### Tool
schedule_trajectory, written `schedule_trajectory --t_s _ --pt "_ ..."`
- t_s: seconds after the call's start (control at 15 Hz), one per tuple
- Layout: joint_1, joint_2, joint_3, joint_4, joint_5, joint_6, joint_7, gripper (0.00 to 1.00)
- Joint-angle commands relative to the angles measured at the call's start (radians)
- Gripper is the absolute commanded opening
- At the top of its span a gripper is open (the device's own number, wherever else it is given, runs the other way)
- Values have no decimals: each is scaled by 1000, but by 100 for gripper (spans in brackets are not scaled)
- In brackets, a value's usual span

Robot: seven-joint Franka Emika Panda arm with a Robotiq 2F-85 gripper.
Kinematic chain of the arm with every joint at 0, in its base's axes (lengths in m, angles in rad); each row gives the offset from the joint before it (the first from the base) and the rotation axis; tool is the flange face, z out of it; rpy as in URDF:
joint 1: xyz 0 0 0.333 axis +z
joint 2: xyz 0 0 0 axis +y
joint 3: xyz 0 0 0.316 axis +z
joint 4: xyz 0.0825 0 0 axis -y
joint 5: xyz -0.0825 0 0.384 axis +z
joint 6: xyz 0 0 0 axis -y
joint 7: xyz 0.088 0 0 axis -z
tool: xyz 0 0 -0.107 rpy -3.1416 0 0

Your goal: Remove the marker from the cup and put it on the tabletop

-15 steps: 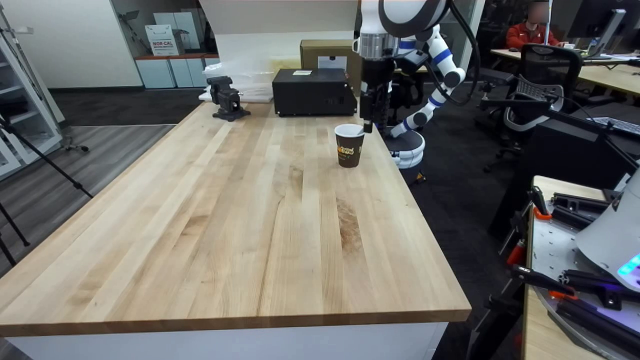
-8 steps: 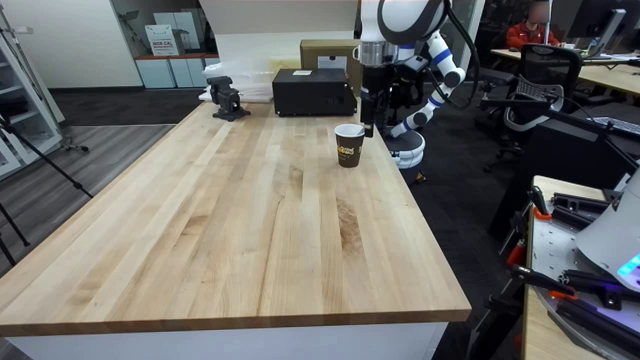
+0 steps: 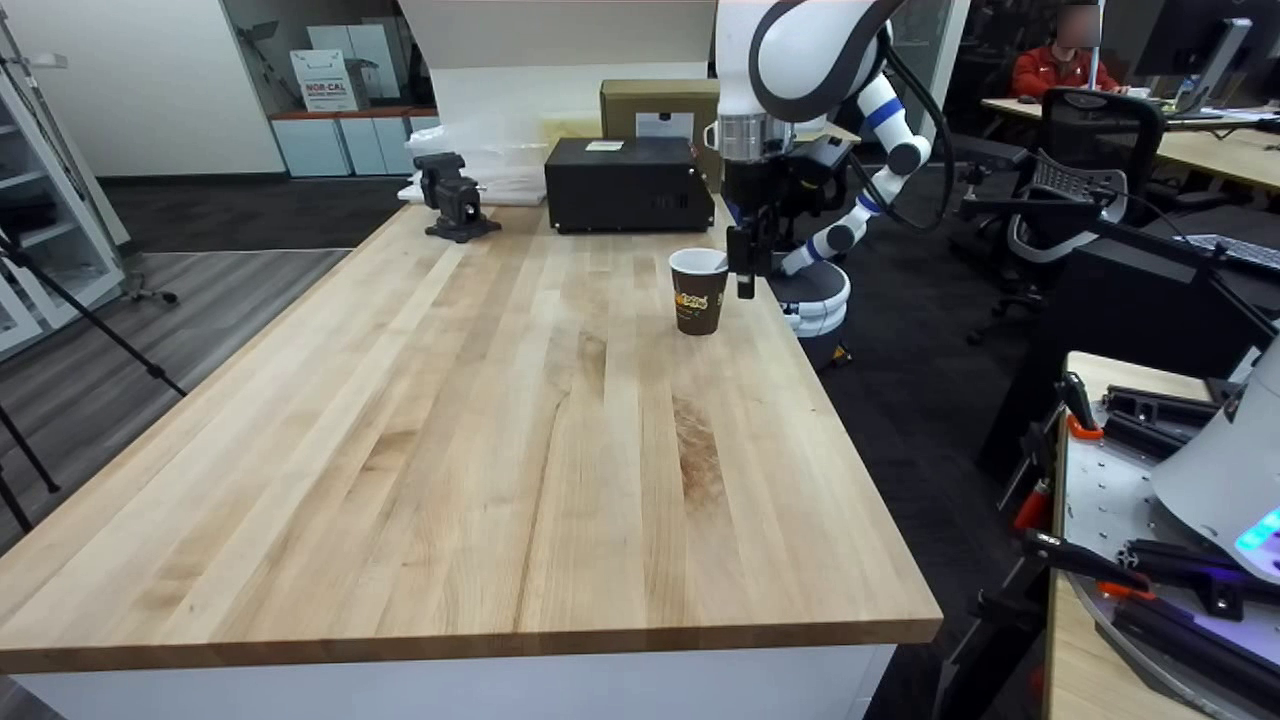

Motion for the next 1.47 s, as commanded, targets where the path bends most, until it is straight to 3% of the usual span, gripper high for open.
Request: schedule_trajectory --t_s 0.0,0.33,0.4,0.47,1.13,1.2,1.27,1.4 --pt "12 0 -5 34 -24 -46 11 100" --pt "16 21 -8 89 -40 -68 18 100" --pt "15 27 -8 98 -45 -54 15 82" --pt "15 30 -9 104 -48 -47 16 73" --pt "17 70 -13 172 -76 -54 18 8" --pt "18 68 -14 175 -81 -57 21 34" --pt "19 68 -15 178 -85 -58 21 47" --pt "18 66 -17 183 -92 -61 21 52"
